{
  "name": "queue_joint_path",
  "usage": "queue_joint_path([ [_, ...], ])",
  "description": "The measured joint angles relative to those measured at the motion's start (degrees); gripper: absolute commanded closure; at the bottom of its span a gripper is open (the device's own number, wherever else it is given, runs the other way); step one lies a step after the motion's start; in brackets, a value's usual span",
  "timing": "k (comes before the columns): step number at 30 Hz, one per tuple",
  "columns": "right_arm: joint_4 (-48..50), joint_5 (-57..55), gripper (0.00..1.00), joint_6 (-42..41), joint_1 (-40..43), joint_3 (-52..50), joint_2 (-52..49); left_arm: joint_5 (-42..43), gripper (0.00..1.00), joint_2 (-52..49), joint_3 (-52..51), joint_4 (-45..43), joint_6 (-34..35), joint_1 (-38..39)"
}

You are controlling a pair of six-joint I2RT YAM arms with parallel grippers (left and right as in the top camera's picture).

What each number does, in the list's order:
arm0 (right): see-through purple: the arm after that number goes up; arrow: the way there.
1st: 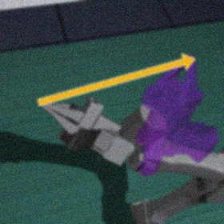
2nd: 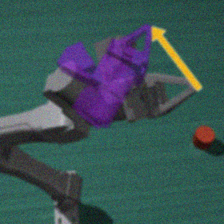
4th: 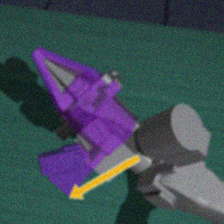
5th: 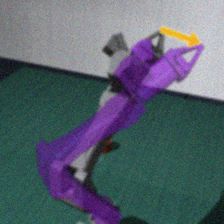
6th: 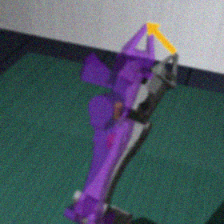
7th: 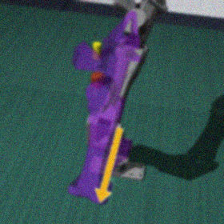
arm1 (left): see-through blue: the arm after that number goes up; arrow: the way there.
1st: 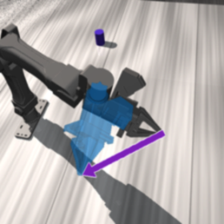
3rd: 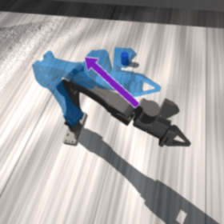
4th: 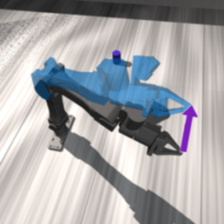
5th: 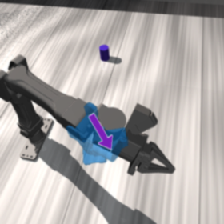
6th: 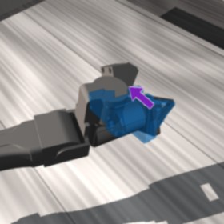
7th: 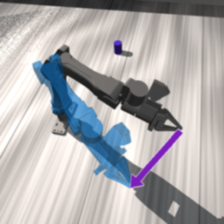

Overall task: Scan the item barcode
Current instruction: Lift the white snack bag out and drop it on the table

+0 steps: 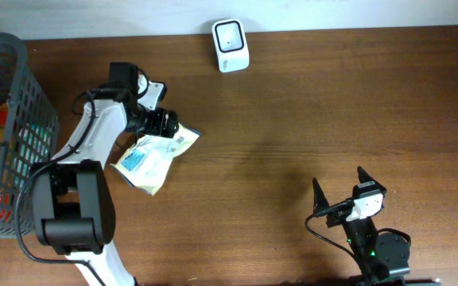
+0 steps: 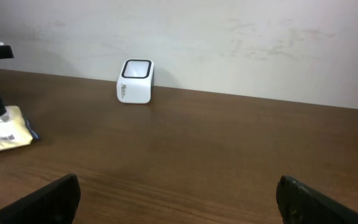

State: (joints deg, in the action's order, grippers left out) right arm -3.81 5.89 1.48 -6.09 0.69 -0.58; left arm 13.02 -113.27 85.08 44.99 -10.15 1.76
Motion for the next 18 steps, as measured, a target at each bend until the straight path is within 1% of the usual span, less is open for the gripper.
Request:
queue_joint_path([
  [1,0.0,0.0,0.01,0.0,0.0,0.0,0.0,0.1,0.01,0.0,3.2,2.0,0.4,-0.1],
  [3,0.0,0.0,0.01,0.0,0.0,0.0,0.0,0.2,0.01,0.8,13.4,4.7,1.0,-0.6],
  [4,0.0,0.0,0.01,0.0,0.0,0.0,0.0,-0.1,0.01,2.3,19.6,5.3,1.0,-1.2],
  [6,0.0,0.0,0.01,0.0,0.0,0.0,0.0,-1.3,0.01,6.2,28.2,5.3,1.1,-3.0],
  [8,0.0,0.0,0.01,0.0,0.0,0.0,0.0,-3.4,0.01,11.2,33.9,5.2,1.2,-6.6],
  [9,0.0,0.0,0.01,0.1,0.0,0.0,0.0,-5.5,0.01,14.6,35.6,5.2,1.3,-10.1],
  [11,0.0,0.0,0.01,0.0,0.0,0.0,0.0,-10.8,0.01,18.3,36.6,6.8,3.9,-17.2],
  [12,0.0,0.0,0.01,0.0,0.0,0.0,0.0,-13.9,0.01,19.0,36.7,9.3,6.5,-22.1],
  [14,0.0,0.0,0.01,0.0,0.0,0.0,0.0,-16.3,0.00,18.6,36.2,11.4,9.0,-28.1],
  [15,0.0,0.0,0.01,0.0,0.0,0.0,0.0,-17.9,0.00,17.9,33.5,12.0,10.7,-34.0],
  [16,0.0,0.0,0.01,0.0,0.0,0.0,0.0,-18.5,0.01,17.4,31.5,11.3,11.3,-36.8],
  [18,0.0,0.0,0.01,0.0,0.0,0.0,0.0,-18.8,0.00,17.2,23.6,9.1,10.1,-40.9],
])
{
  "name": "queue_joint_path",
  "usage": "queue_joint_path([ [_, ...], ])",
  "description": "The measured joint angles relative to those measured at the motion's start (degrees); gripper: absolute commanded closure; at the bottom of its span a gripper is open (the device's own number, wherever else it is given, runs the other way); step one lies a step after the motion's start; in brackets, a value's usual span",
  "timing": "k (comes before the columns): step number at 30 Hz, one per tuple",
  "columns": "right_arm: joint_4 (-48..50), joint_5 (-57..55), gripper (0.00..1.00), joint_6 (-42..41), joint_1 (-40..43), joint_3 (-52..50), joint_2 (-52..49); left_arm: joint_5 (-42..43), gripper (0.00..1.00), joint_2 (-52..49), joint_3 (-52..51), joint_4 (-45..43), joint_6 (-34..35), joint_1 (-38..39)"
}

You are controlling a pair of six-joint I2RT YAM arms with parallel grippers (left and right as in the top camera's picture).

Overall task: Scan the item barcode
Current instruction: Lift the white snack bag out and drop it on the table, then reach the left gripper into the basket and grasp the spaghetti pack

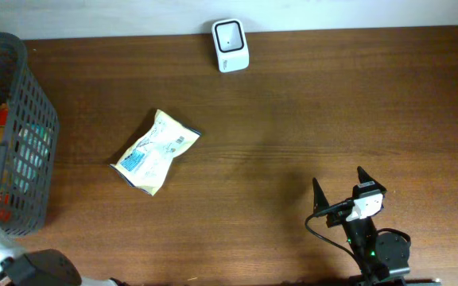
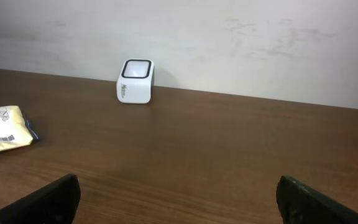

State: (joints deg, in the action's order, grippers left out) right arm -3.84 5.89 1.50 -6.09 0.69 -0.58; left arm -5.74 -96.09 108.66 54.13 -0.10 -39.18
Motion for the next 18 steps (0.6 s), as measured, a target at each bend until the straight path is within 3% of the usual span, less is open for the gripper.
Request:
queue_joint_path([
  [6,0.0,0.0,0.01,0.0,0.0,0.0,0.0,0.3,0.01,-0.9,-24.7,-16.5,-19.2,-4.5],
  [10,0.0,0.0,0.01,0.0,0.0,0.0,0.0,0.4,0.02,-4.1,-27.7,-19.8,-28.2,-5.7],
  [18,0.0,0.0,0.01,0.0,0.0,0.0,0.0,1.2,0.06,-13.1,-27.9,-22.6,-30.6,-5.8],
])
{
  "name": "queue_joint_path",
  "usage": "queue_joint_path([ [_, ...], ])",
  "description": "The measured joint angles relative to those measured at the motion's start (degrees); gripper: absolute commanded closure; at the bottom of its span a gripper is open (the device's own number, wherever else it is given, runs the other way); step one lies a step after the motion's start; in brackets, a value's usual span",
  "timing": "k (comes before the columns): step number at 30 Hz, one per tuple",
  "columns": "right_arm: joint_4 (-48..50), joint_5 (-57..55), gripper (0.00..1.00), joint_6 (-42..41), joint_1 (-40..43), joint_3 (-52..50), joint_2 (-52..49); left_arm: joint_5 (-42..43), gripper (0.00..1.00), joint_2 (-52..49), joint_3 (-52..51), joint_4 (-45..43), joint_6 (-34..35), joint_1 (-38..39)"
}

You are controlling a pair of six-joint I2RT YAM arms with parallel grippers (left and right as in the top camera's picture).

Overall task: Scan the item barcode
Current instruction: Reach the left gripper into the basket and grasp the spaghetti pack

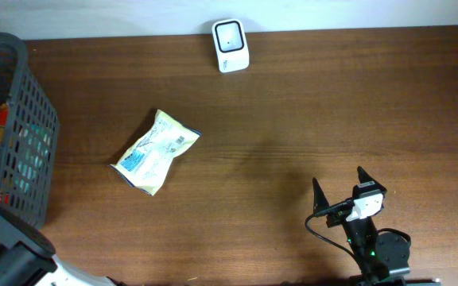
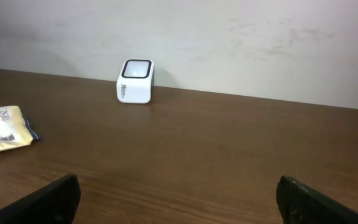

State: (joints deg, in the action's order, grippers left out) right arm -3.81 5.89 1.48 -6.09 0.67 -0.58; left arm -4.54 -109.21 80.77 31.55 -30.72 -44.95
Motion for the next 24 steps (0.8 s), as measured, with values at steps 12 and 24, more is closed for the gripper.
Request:
queue_joint_path([
  [12,0.0,0.0,0.01,0.0,0.0,0.0,0.0,0.8,0.63,-5.3,0.3,-2.8,-0.3,0.0],
  [24,0.0,0.0,0.01,0.0,0.0,0.0,0.0,1.1,1.00,-5.5,1.4,-2.9,-2.5,0.2],
])
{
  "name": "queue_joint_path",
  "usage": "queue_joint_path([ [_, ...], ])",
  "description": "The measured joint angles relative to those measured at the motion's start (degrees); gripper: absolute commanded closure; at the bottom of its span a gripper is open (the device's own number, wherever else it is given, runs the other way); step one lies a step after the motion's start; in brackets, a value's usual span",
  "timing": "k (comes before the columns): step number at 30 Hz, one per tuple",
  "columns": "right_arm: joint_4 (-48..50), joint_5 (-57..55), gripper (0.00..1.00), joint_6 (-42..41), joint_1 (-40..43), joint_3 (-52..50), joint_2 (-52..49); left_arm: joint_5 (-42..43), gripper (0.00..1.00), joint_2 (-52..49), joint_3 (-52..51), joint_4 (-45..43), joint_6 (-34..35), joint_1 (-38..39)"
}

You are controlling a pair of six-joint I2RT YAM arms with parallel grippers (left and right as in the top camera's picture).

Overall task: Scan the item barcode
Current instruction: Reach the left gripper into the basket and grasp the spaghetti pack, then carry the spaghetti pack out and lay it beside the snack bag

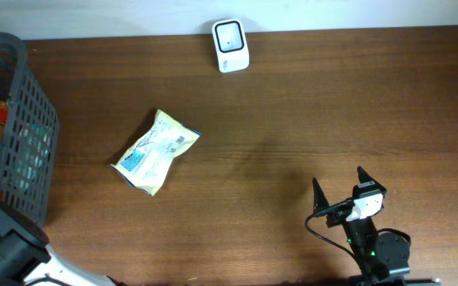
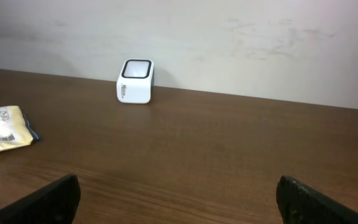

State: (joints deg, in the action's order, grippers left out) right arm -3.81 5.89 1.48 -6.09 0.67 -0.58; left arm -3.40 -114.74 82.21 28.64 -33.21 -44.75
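Observation:
The snack packet, pale yellow with blue print and a barcode label, lies flat on the table left of centre; its right end shows in the right wrist view. The white barcode scanner stands at the table's far edge, also seen at the back. My right gripper rests near the front right, open and holding nothing, its dark fingertips wide apart. My left arm comes in at the lower left corner and reaches toward the basket; its fingers do not show.
A dark grey mesh basket with several packaged goods stands at the left edge. A pale wall runs behind the scanner. Brown table stretches between packet, scanner and right gripper.
The left arm shifted slightly at the left edge by the basket. Packet, scanner and right gripper have not moved.
At first my left gripper was down on the top end of the packet. Then the arm was gone from it, and the packet lay free in the same place. Later the left arm showed at the basket's side, where it still is. The right arm stayed parked and open throughout.

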Motion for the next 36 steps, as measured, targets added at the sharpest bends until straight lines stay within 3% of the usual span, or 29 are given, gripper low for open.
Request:
queue_joint_path([
  [7,0.0,0.0,0.01,0.0,0.0,0.0,0.0,2.7,1.00,4.8,-0.3,0.3,3.9,-0.1],
  [15,0.0,0.0,0.01,0.0,0.0,0.0,0.0,13.7,1.00,31.7,0.5,-14.6,14.3,0.2],
  [20,0.0,0.0,0.01,0.0,0.0,0.0,0.0,22.1,1.00,40.6,1.0,-9.0,21.1,10.6],
  [25,0.0,0.0,0.01,0.0,0.0,0.0,0.0,28.0,1.00,37.7,1.0,1.1,23.4,29.9],
  [30,0.0,0.0,0.01,0.0,0.0,0.0,0.0,27.4,1.00,26.9,1.0,9.7,24.1,47.6],
  [36,0.0,0.0,0.01,0.0,0.0,0.0,0.0,22.1,1.00,12.9,1.0,14.8,35.4,58.0],
])
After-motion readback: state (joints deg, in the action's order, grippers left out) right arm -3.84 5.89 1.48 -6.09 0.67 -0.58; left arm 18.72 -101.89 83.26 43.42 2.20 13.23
